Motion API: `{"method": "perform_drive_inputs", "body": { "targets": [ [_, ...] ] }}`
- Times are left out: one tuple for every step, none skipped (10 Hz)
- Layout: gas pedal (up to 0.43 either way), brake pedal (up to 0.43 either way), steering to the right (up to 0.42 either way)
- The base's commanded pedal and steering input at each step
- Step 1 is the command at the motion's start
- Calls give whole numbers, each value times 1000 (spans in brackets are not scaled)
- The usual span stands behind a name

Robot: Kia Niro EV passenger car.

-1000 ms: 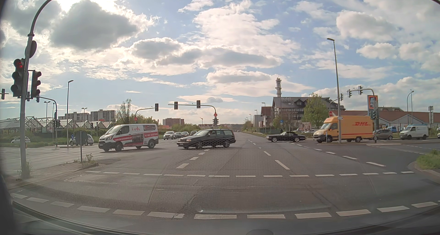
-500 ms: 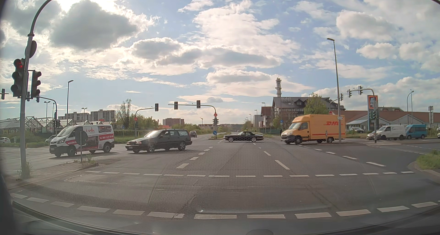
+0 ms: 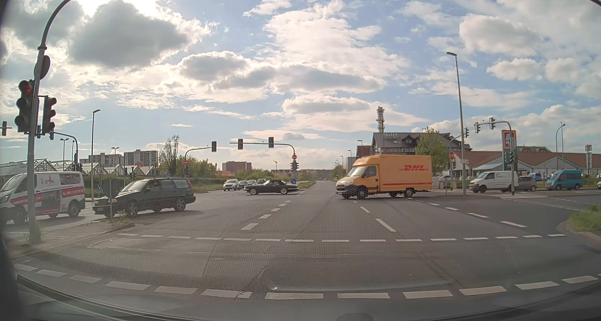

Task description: Follow the waypoints while adhering to traffic rules and regulations

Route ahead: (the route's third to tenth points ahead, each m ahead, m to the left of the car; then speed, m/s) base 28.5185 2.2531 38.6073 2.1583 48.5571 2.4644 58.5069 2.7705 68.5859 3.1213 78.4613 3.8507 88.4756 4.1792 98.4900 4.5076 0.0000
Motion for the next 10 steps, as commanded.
{"method": "perform_drive_inputs", "body": {
  "targets": [
    [0, 268, -4],
    [0, 274, -3],
    [0, 268, -4],
    [0, 268, -4],
    [0, 274, -4],
    [0, 274, -4],
    [0, 274, -4],
    [0, 274, -4],
    [0, 274, -4],
    [0, 274, -4]
  ]
}}
